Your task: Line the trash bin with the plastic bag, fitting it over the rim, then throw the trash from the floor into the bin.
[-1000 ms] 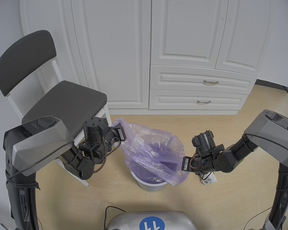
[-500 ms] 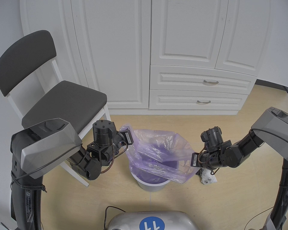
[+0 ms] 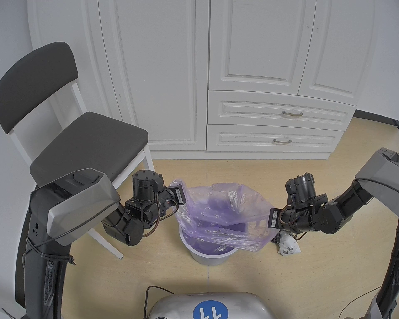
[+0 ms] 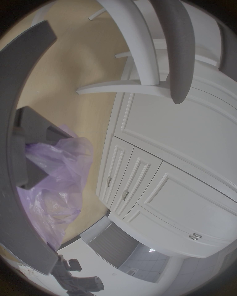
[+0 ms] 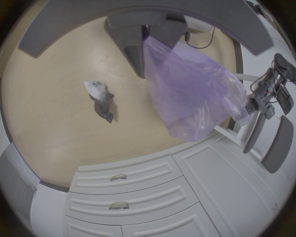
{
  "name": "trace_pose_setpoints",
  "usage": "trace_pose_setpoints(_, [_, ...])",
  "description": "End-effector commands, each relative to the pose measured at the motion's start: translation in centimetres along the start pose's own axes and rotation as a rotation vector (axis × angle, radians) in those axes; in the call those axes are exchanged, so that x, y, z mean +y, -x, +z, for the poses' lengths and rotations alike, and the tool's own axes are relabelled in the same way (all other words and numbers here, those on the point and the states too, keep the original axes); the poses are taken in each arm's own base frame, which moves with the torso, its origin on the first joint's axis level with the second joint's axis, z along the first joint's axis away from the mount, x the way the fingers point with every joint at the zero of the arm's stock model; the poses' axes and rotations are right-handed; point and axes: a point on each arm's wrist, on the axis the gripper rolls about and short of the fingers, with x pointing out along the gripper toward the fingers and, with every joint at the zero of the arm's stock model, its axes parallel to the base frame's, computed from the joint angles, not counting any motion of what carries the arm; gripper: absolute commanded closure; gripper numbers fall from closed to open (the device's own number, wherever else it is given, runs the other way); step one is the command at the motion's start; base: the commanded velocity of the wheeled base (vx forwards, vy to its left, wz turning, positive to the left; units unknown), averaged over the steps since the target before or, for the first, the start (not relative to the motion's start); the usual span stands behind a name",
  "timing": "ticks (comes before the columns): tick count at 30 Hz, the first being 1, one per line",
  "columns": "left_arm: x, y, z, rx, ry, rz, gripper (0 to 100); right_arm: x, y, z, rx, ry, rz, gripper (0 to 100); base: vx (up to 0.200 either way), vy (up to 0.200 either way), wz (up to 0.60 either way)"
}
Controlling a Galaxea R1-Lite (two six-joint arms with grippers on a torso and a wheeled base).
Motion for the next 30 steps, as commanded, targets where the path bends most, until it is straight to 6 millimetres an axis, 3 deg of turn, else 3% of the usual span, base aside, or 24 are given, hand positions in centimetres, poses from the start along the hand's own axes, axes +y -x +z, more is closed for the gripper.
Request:
trace_pose_setpoints(1, [0.5,-0.9,-0.6,0.003,0.025,-0.008,100,-0.2,-1.2,-1.2,0.029,0.009,-0.01,100,0.0,0.0,0.0])
trace_pose_setpoints(5, [0.6,-1.4,-0.9,0.003,0.026,-0.011,100,-0.1,-1.5,-1.3,0.026,0.002,-0.004,100,0.0,0.0,0.0])
trace_pose_setpoints(12, [2.6,-1.3,-0.6,0.042,0.037,-0.063,100,0.0,-4.4,-2.5,-0.106,-0.035,0.058,100,0.0,0.0,0.0])
trace_pose_setpoints(17, [3.4,-1.0,-0.4,0.069,0.036,-0.077,100,0.0,-4.1,-2.4,-0.109,-0.034,0.066,100,0.0,0.0,0.0])
trace_pose_setpoints(22, [6.3,1.5,0.8,0.188,-0.004,-0.108,100,-0.6,-2.4,-1.8,-0.106,-0.027,0.103,100,0.0,0.0,0.0])
trace_pose_setpoints(26, [8.1,1.1,0.5,0.222,-0.012,-0.176,100,-1.9,-2.4,-1.3,-0.088,-0.017,0.097,100,0.0,0.0,0.0])
trace_pose_setpoints(30, [8.2,0.6,0.7,0.21,-0.024,-0.187,100,-2.5,-2.6,-1.5,-0.026,0.001,0.059,100,0.0,0.0,0.0])
